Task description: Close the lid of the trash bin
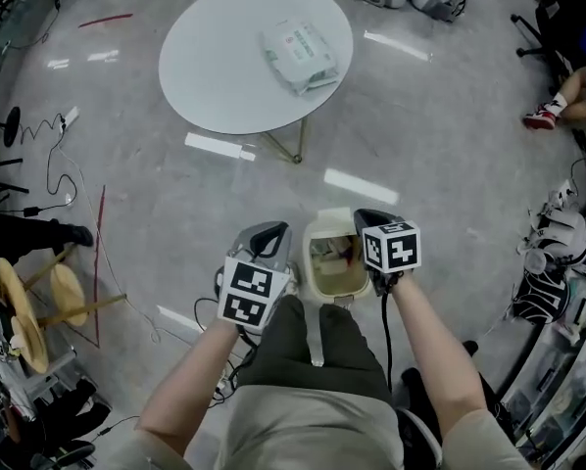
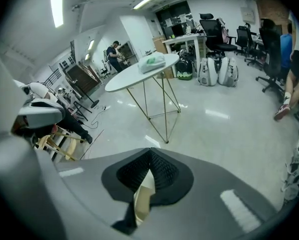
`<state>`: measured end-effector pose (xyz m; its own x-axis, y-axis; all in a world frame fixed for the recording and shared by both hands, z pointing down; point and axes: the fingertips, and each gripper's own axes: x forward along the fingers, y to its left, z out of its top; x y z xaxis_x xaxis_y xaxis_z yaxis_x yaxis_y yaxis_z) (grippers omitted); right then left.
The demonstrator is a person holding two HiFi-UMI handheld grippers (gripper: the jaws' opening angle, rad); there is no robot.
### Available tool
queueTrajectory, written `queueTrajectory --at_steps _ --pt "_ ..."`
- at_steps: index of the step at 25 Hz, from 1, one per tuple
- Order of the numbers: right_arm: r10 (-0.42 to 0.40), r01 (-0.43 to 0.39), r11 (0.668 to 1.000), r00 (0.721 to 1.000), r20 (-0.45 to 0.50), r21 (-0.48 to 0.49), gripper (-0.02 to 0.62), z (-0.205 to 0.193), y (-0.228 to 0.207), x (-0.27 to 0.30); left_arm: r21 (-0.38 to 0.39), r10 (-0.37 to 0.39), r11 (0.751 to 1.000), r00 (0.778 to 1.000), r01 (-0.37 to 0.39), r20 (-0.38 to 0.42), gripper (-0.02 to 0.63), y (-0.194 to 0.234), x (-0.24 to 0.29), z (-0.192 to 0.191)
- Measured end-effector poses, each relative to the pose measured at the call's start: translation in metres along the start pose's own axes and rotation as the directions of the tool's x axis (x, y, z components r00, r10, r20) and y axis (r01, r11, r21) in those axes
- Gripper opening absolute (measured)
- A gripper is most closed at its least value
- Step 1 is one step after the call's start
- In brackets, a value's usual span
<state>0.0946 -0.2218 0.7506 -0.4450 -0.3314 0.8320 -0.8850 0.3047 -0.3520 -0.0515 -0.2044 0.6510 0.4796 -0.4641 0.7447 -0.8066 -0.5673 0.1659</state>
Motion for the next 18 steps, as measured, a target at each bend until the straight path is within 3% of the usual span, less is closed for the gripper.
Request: queueTrajectory --at_steps 9,18 --pt "0.051 -0.041 0.993 0.994 -0.093 0.112 0.004 -0.049 -0.004 0.005 -0.022 -0.055 0.998 0.996 0.054 -0.068 0.003 -0.015 0.038 -0.029" --pt "0.053 0.009 0.973 0.964 -0.262 0.229 0.004 -0.169 -0.012 0.005 -0.059 -0.126 0.992 0.971 0.116 -0.201 0.003 -0.036 0.062 -0.102"
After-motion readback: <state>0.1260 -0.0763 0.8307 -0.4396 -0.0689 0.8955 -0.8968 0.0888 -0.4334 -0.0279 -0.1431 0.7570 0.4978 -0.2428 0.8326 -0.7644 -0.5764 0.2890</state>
